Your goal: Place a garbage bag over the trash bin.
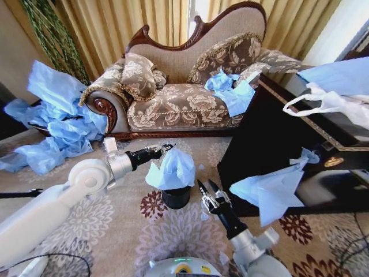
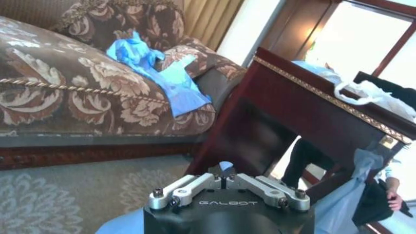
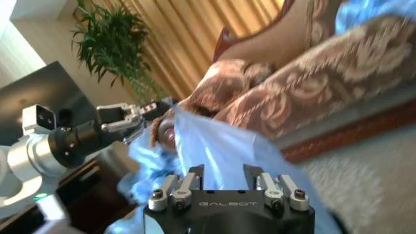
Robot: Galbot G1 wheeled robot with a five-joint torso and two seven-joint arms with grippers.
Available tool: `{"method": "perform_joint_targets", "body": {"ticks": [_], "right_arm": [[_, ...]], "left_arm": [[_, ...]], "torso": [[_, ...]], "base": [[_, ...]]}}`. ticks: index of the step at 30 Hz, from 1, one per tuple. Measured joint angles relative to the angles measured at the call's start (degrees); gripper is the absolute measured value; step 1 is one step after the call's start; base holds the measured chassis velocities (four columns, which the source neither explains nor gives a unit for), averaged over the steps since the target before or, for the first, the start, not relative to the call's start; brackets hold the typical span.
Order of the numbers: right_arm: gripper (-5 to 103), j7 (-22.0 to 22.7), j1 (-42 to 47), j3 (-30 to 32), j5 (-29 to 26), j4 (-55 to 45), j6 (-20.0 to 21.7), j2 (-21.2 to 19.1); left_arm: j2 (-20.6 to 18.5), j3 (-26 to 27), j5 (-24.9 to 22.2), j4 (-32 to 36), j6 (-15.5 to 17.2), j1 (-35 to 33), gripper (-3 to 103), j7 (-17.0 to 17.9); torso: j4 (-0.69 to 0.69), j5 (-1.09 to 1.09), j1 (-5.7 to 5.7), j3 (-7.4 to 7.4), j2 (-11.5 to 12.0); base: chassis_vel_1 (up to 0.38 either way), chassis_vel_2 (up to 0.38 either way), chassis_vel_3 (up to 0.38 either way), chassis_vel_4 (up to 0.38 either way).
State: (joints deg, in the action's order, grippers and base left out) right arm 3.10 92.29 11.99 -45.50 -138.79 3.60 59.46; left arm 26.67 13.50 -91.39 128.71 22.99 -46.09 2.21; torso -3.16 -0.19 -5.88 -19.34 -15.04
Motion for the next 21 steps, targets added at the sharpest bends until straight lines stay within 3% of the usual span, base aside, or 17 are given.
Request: {"method": "perform_joint_targets", "body": {"ticks": [4, 6, 8, 10, 14, 21], "right_arm": [[27, 1.54, -3.19, -2.16, -5.54, 1.06, 1.22, -1.06], [27, 1.89, -4.06, -2.43, -6.45, 1.39, 1.36, -1.07], [15, 3.37, -7.07, -2.72, -9.78, 2.44, 2.05, -1.08], [15, 3.91, -8.2, -2.7, -10.88, 2.9, 2.21, -1.28], [3, 4.24, -10.77, -1.81, -13.25, 4.07, 2.82, -2.87], [0, 5.16, -16.28, -2.25, -18.36, 5.08, 4.12, -8.61]], "left_arm": [[-0.25, 0.21, 0.0, 1.69, -0.21, -0.79, 0, -0.01], [-0.27, 0.28, -0.01, 2.17, -0.23, -1.05, 0, -0.01], [-0.5, 0.69, 0.0, 3.75, -0.5, -2.14, 0, -0.01], [-0.67, 0.95, 0.04, 4.39, -0.67, -2.74, 0, -0.02], [-0.92, 1.31, 0.17, 5.45, -0.85, -3.76, 0, -0.22], [-0.5, 0.95, 1.58, 5.99, -1.08, -4.49, 0, -1.44]], "torso": [[-0.01, 0.0, 0.0, 0.0, 0.0], [-0.01, 0.0, 0.0, 0.0, 0.0], [0.0, 0.0, 0.0, 0.0, 0.0], [0.0, 0.0, 0.0, 0.0, 0.0], [0.0, 0.0, 0.0, 0.0, 0.0], [0.0, 0.0, 0.0, 0.0, 0.0]], "base": [[0.0, 0.0, 0.0, 0.0], [0.0, 0.0, 0.0, 0.0], [0.0, 0.0, 0.0, 0.0], [0.0, 0.0, 0.0, 0.0], [0.0, 0.0, 0.0, 0.0], [0.0, 0.0, 0.0, 0.0]]}}
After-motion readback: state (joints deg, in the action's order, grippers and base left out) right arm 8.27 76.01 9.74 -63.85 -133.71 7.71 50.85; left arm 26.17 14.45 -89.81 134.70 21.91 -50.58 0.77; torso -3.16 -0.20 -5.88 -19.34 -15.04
